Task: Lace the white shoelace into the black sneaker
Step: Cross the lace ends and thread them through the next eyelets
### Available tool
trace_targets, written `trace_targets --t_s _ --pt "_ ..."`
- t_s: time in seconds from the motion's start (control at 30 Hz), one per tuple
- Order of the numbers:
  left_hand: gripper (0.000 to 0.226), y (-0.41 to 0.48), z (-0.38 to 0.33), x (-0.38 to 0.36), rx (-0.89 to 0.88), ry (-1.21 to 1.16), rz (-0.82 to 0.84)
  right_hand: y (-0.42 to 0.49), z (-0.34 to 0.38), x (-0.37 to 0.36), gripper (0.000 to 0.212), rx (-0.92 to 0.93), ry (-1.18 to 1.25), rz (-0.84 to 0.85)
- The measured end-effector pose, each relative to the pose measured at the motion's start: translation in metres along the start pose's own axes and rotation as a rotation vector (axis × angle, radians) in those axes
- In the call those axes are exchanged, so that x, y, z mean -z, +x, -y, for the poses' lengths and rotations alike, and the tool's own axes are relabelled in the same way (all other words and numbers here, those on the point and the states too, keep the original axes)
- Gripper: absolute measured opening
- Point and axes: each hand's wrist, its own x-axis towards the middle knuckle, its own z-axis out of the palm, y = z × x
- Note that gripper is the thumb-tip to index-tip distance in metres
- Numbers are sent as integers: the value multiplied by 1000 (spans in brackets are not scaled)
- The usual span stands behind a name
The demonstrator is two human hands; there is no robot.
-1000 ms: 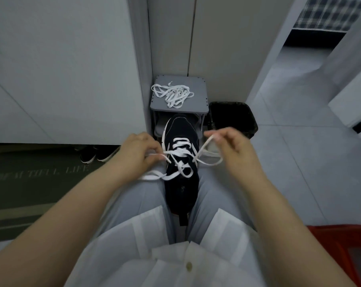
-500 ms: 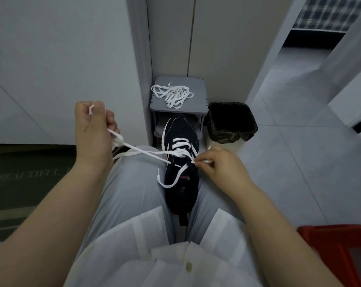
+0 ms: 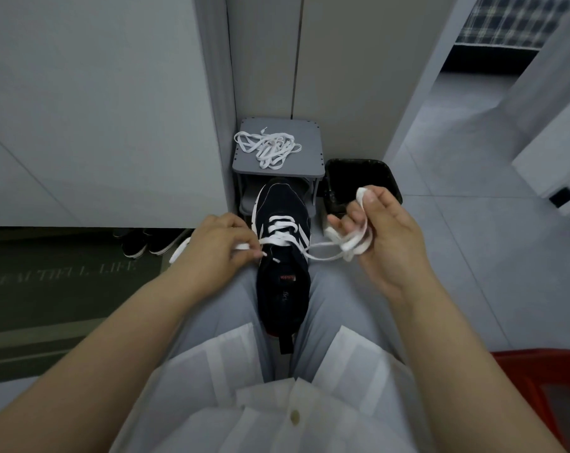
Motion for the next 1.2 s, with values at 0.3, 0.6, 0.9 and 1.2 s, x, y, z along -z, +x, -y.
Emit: trace_targets --t_s 0.3,0.6,0.9,1.2 --pt "7 -1 -14 18 -75 -135 42 -3 -19 10 26 -80 -754 54" --pt "43 1 -14 26 -15 -37 155 9 -28 17 17 53 -1336 103" --pt "3 15 -26 -7 208 -275 -43 26 -50 3 13 61 -1446 115" --pt "10 19 -26 -13 266 -312 3 38 -60 2 12 -44 -1186 134"
